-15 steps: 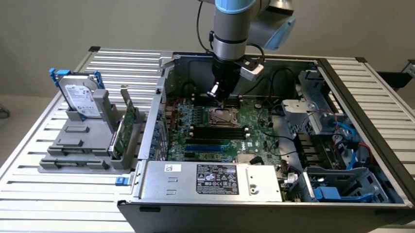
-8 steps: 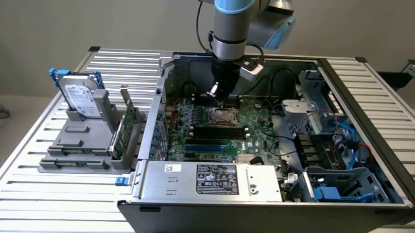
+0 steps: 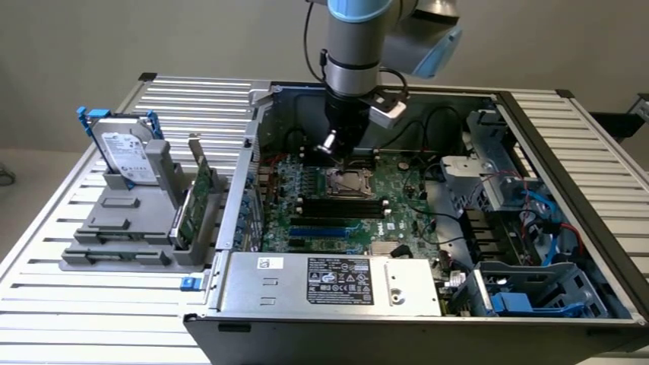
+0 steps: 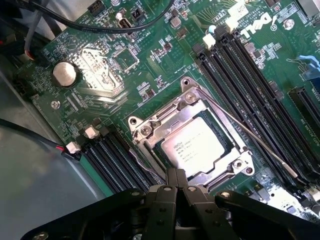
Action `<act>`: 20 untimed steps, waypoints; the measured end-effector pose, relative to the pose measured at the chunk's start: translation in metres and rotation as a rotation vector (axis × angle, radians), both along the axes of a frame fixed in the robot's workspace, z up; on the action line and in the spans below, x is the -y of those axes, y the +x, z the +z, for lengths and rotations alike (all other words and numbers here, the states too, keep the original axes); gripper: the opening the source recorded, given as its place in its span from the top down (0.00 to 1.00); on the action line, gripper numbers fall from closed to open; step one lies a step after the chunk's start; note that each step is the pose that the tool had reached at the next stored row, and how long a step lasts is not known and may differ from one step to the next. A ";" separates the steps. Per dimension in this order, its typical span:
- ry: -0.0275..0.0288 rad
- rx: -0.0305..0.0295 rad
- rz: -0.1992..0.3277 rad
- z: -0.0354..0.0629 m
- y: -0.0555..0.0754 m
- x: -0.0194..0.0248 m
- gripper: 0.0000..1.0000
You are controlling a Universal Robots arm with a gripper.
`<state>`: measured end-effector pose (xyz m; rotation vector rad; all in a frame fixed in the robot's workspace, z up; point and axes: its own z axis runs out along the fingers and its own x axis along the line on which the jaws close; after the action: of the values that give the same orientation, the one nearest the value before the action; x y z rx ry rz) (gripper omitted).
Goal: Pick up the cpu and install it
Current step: 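Install the second cpu locking lever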
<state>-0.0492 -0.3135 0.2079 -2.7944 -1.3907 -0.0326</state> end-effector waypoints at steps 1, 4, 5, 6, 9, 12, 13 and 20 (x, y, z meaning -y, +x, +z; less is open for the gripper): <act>0.0015 0.0001 0.001 0.0009 -0.001 0.0002 0.89; 0.0085 0.0002 0.002 0.0042 -0.003 0.0010 0.89; 0.0111 0.0002 0.003 0.0055 -0.003 0.0013 0.89; 0.0132 0.0002 0.004 0.0067 -0.004 0.0017 0.89; 0.0188 0.0002 0.005 0.0099 -0.006 0.0025 0.89; 0.0226 0.0002 0.007 0.0125 -0.009 0.0033 0.89; 0.0234 0.0002 0.008 0.0133 -0.011 0.0035 0.89; 0.0277 -0.0012 0.012 0.0178 -0.019 0.0040 0.89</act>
<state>-0.0679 -0.3175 0.2257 -2.7628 -1.3963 -0.0496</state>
